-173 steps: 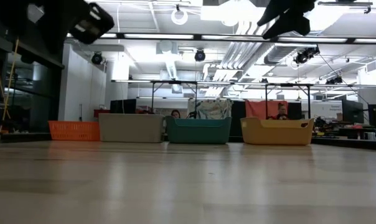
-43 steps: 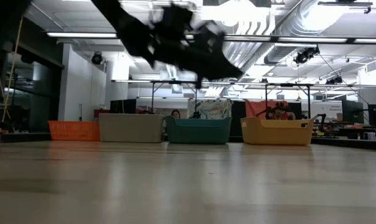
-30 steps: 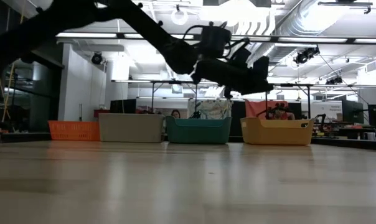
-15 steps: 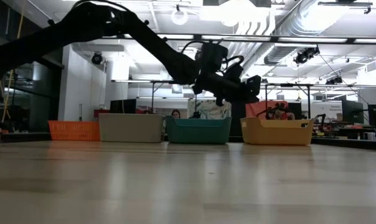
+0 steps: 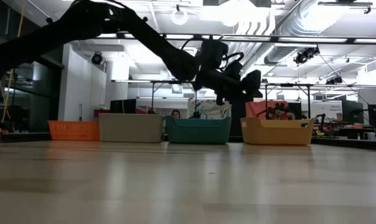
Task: Sort Halloween decoration
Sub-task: Put the black skull into the green bin
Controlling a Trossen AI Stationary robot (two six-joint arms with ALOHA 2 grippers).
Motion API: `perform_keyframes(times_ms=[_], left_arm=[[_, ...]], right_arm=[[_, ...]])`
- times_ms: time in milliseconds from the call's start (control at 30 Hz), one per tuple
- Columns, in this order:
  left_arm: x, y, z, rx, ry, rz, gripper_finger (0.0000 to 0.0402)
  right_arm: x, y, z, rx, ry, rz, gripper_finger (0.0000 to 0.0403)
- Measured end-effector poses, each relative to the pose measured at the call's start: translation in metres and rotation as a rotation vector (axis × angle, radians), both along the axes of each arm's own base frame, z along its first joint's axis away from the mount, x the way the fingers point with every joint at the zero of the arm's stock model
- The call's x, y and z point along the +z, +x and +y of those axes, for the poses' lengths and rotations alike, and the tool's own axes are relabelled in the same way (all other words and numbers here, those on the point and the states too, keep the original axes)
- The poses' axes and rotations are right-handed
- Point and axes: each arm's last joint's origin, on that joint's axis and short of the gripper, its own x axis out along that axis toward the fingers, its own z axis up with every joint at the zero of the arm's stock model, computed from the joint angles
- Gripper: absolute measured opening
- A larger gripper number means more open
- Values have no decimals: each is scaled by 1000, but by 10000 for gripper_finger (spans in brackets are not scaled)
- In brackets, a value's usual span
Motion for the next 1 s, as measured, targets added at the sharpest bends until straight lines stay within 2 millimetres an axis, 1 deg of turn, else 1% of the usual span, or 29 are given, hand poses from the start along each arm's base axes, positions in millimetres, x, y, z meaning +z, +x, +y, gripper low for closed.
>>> perform_keyframes(times_ms=[33,100,233,300,433,567,667,733,800,900,1000], left_arm=[[6,-1,0,-19,-8,11,180],[24,-5,-2,-71,-18,34,184],[71,-26,-4,-201,-40,113,184],[91,-42,-5,-274,-57,176,177],[133,-80,-17,-387,-121,301,158],[167,-118,-38,-451,-183,403,136],[187,-142,-57,-478,-177,397,120],[195,-160,-72,-491,-170,370,111],[196,-176,-87,-501,-158,313,104],[188,-203,-110,-500,-159,200,94],[177,-236,-130,-444,-155,63,87]], right_arm=[[0,0,0,0,0,0,204],[0,0,0,0,0,1,204],[-1,0,0,0,-1,8,204],[-2,0,0,0,1,18,204],[-6,0,0,-11,10,53,204],[-12,-1,0,-14,24,113,204],[-15,-2,0,-14,24,151,204],[-16,-2,0,-14,24,158,204],[-16,-2,0,-13,24,157,204],[-16,-1,1,20,29,153,204],[-16,-1,2,75,36,153,204]])
